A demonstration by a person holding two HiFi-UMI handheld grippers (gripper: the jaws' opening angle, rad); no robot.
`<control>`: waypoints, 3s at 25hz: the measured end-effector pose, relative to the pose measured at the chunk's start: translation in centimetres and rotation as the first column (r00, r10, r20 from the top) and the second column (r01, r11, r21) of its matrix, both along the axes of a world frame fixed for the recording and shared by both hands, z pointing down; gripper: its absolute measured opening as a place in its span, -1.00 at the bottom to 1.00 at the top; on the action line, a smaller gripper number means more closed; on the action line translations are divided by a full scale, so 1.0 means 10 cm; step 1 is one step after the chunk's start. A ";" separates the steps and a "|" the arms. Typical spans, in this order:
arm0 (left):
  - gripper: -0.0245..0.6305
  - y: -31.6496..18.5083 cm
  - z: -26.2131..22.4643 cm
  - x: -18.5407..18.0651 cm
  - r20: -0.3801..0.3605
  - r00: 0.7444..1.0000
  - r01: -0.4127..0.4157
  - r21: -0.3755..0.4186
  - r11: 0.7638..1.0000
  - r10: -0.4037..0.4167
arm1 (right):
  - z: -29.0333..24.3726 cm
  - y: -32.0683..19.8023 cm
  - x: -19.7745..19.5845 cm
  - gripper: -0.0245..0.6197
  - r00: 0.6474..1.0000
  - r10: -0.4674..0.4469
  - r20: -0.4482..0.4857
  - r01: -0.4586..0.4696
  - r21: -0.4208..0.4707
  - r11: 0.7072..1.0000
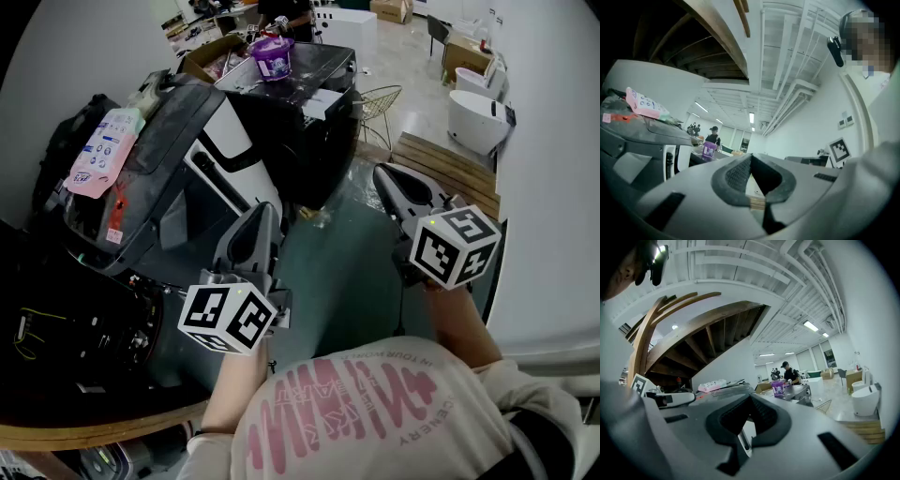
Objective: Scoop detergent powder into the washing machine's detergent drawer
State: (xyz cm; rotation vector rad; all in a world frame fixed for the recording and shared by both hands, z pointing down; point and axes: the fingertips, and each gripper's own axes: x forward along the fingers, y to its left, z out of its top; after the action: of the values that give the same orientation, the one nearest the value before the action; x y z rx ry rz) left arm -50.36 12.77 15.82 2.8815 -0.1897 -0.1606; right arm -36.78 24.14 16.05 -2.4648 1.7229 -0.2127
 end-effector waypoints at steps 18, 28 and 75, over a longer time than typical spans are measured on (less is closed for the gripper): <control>-0.92 -0.50 0.39 0.06 0.021 0.998 -0.054 -0.038 0.998 0.054 | 0.63 -0.30 -0.09 -0.93 0.990 0.094 0.105 -0.088 -0.061 0.994; -0.92 -0.98 0.39 0.92 0.011 0.999 -0.049 -0.072 0.996 0.050 | 0.64 -0.77 0.78 -0.93 0.982 0.104 0.157 -0.100 -0.029 0.995; -0.92 -2.48 0.29 4.61 -0.021 0.997 -0.072 -0.038 0.997 0.072 | 0.68 -2.48 4.29 -0.93 0.976 -0.067 0.206 0.068 0.005 0.998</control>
State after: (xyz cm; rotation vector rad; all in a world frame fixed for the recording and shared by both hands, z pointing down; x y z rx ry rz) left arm -4.28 -12.05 18.70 2.8420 -0.0841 -0.1704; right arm 6.12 -0.64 22.81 -2.2940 1.7197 -0.4592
